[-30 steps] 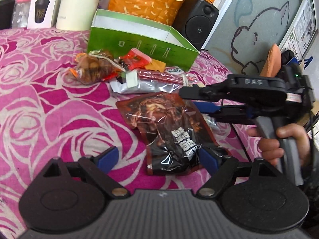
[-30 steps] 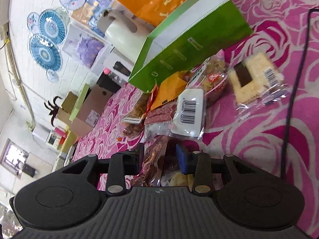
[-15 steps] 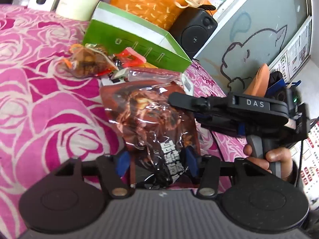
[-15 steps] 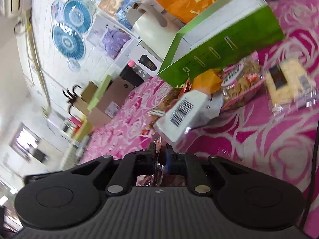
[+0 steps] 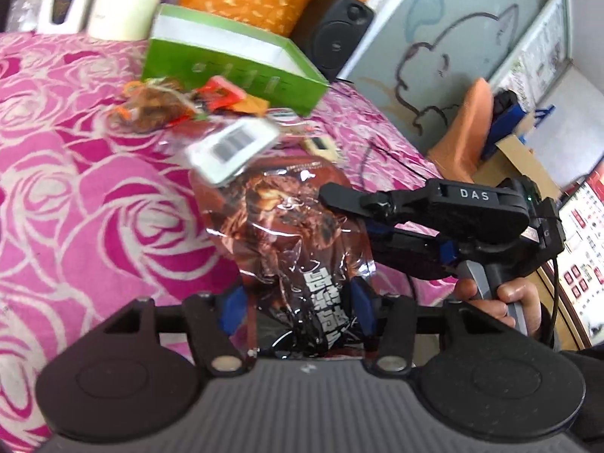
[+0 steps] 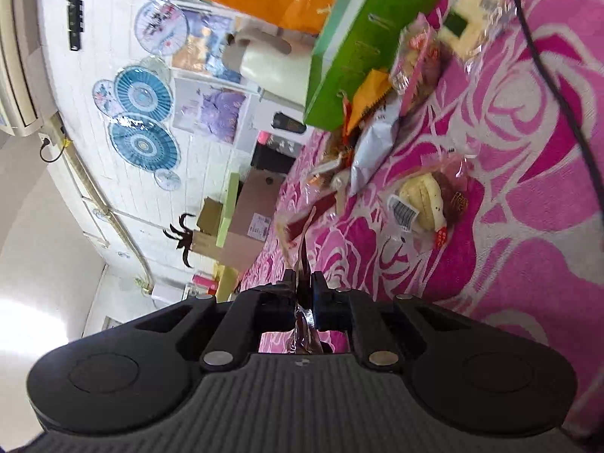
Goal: Organize snacks
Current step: 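Lift the brown jerky bag and carry it over the green box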
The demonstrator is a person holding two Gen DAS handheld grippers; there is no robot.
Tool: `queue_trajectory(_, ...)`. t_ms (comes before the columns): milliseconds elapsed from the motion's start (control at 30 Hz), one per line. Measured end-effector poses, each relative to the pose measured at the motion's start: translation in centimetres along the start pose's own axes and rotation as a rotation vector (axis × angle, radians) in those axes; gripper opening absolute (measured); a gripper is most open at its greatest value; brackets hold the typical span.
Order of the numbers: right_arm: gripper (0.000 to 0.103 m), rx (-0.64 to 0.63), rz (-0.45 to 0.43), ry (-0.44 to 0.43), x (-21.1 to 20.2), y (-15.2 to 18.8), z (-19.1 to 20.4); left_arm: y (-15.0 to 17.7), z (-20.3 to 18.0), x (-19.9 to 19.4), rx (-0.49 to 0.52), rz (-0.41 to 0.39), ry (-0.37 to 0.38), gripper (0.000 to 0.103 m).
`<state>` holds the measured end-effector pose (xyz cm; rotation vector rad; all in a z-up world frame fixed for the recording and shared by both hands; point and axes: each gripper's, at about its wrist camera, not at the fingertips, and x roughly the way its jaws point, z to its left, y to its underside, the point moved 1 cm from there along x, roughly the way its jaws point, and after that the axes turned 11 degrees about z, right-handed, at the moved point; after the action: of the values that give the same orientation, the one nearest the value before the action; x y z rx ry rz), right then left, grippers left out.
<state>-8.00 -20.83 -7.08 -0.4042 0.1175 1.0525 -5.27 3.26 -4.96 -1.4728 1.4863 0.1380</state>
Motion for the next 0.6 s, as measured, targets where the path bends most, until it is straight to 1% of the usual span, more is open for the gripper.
queue_trajectory(167, 0.016, -0.077, -0.088, 0.056, -3.0, 0.4, 2.0, -1.1, -1.6, 0.9, 0.072, 0.012, 0.063, 0.051)
queue_trajectory(333, 0.016, -0.103, -0.145, 0.075, -5.1, 0.6, 2.7, -1.6, -3.8, 1.0, 0.151, 0.003, 0.087, 0.051)
queue_trajectory(467, 0.017, -0.170, -0.149, 0.088, -5.0, 0.0, 3.5, -1.8, -4.4, 0.4, 0.166, -0.027, 0.077, 0.051)
queue_trajectory(600, 0.017, -0.276, -0.119, 0.093, -3.5, -2.4, 5.0, -2.9, -4.3, -0.6, 0.137, -0.102, 0.042, 0.051)
